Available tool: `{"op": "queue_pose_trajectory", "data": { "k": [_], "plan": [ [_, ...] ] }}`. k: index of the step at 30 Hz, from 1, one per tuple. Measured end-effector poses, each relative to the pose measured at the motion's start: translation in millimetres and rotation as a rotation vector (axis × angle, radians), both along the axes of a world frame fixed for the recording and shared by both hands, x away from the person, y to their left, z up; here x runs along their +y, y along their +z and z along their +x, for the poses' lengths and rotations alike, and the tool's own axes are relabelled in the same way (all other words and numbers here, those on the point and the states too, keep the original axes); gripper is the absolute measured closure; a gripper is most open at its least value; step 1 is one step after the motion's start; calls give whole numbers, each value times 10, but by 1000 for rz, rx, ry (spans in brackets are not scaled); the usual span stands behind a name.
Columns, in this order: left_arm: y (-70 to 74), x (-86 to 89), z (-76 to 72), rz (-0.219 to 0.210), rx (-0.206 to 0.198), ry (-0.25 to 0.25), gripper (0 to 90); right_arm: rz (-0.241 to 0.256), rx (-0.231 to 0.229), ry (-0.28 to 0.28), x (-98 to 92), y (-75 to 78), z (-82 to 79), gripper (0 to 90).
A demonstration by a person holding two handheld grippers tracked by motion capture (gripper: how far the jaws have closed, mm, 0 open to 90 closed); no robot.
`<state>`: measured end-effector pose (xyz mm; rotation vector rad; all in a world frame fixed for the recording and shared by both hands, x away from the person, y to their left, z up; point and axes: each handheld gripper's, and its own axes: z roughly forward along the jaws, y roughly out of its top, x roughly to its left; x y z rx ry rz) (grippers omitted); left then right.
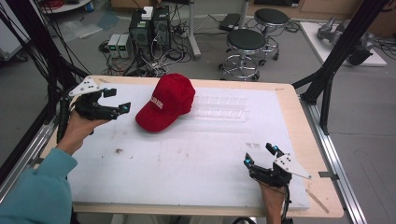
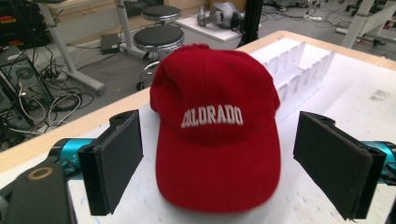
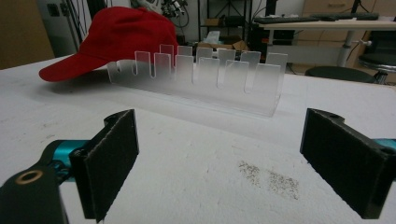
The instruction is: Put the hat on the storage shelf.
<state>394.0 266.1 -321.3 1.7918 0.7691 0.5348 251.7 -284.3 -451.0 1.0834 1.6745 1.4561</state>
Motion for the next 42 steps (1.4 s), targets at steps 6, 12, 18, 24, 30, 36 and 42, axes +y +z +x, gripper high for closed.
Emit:
{"op": "queue_pose_trajectory", "data": {
  "k": [6, 12, 18, 24, 30, 36, 42],
  "plan": [
    [46, -118, 258, -12, 37, -24, 161, 2, 4, 1, -2, 1, 5, 104],
    [49, -224, 456, -22, 53, -30, 161, -3, 8, -1, 4, 2, 2, 104],
    [105, -353, 683, 6, 77, -22, 162, -10, 4, -5, 10, 1, 1, 104],
    [68, -527, 885, 43, 100, -31, 176, -19, 0, -7, 15, 1, 0, 104],
    [-41, -661, 1022, 60, 132, -38, 174, -15, 5, -9, 22, 2, -5, 104],
    [-104, -787, 1135, 76, 147, -45, 168, -25, 1, -9, 27, 2, 0, 104],
    [-213, -822, 1211, 93, 170, -24, 171, -29, 1, -13, 31, 3, 0, 104]
  ]
}}
